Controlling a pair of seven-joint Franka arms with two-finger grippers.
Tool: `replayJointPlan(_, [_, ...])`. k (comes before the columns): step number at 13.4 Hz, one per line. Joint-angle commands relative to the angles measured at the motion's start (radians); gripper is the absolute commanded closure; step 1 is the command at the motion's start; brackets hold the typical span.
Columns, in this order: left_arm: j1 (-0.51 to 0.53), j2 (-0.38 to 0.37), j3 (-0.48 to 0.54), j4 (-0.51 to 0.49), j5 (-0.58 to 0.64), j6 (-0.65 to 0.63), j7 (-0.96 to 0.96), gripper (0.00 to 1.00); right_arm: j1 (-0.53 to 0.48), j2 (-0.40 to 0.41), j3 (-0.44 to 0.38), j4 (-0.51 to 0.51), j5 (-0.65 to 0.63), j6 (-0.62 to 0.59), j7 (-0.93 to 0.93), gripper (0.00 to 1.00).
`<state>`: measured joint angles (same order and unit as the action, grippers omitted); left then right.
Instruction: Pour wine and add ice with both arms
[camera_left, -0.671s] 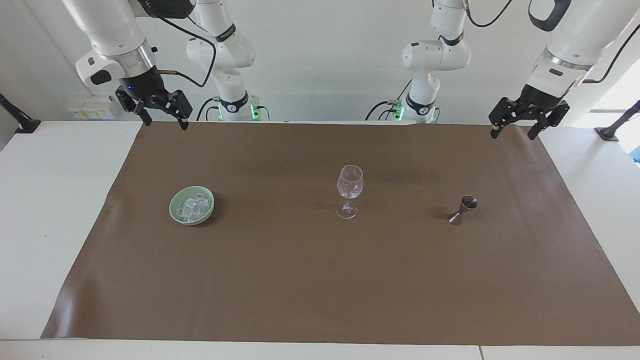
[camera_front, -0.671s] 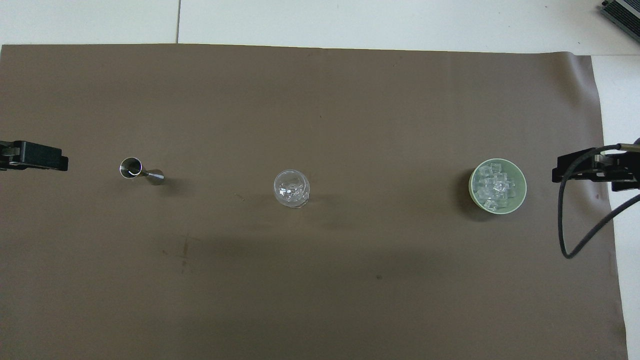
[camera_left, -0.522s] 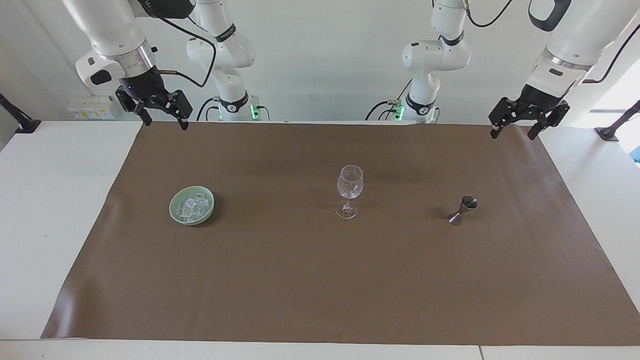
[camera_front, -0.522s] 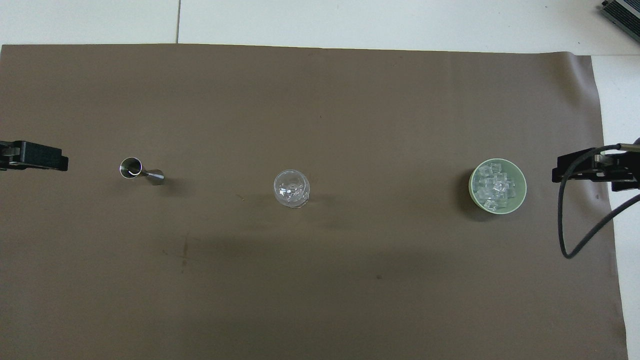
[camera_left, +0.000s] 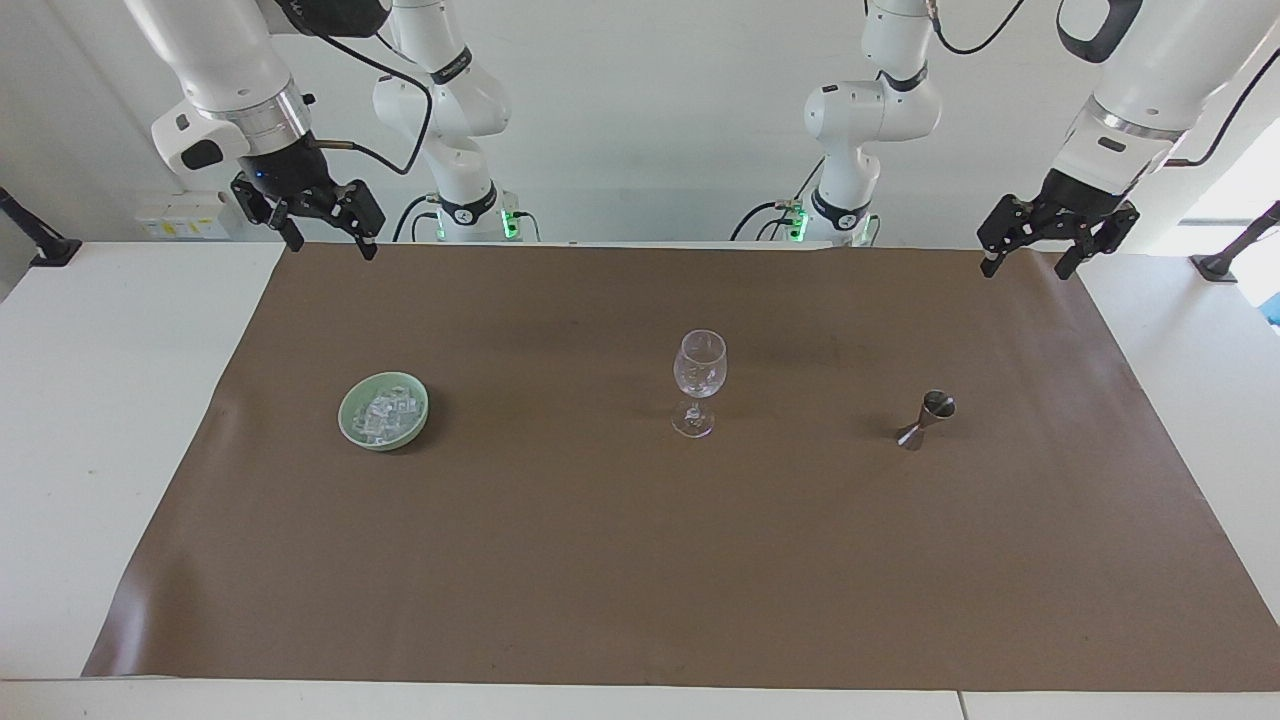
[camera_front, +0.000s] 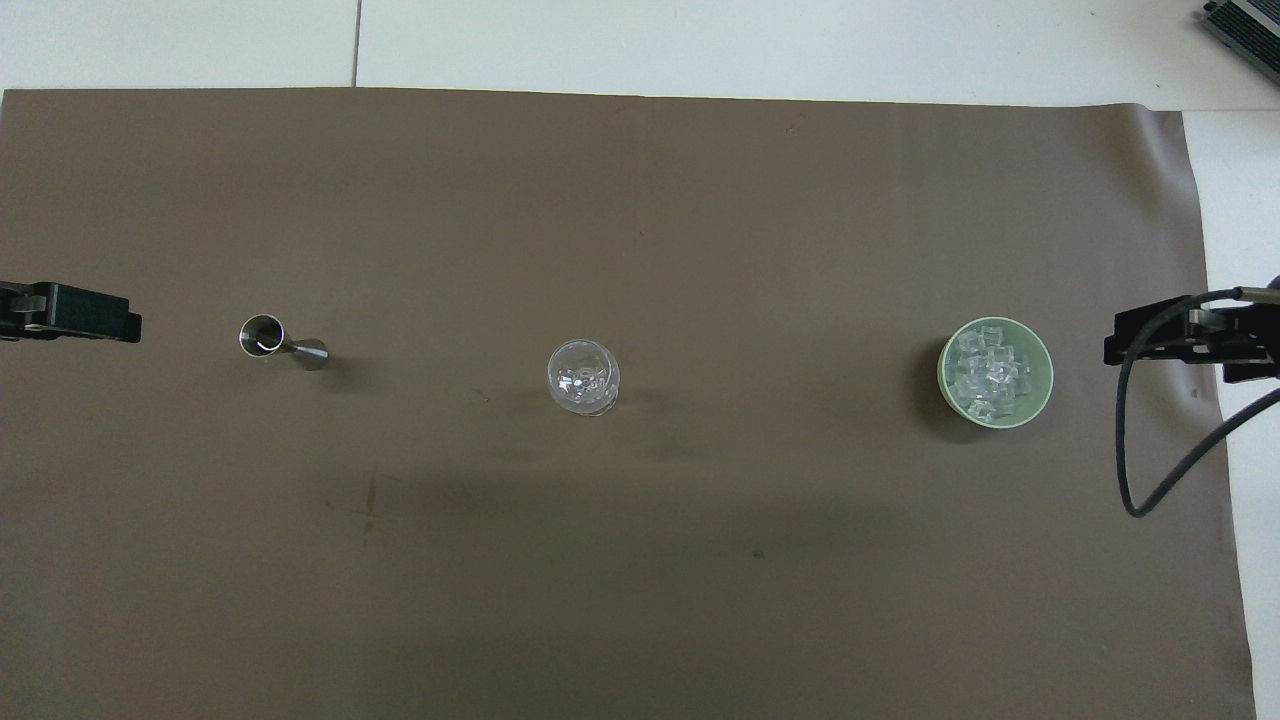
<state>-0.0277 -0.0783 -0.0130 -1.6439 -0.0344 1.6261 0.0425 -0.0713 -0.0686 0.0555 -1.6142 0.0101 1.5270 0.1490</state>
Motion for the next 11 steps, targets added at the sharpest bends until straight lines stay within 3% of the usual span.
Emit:
replayJointPlan(1, [-0.020,-0.021,0.008,-0.040,0.001,0.003,-0.007,0.00,-0.002,-0.016,0.001,-0.016,0.001,-0.008,-0.023,0.00])
replayJointPlan(11, [-0.023,-0.026,0.007,-0.065,-0.001,0.090,-0.010,0.00,-0.002,-0.016,0.001,-0.016,0.001,-0.008,-0.023,0.00])
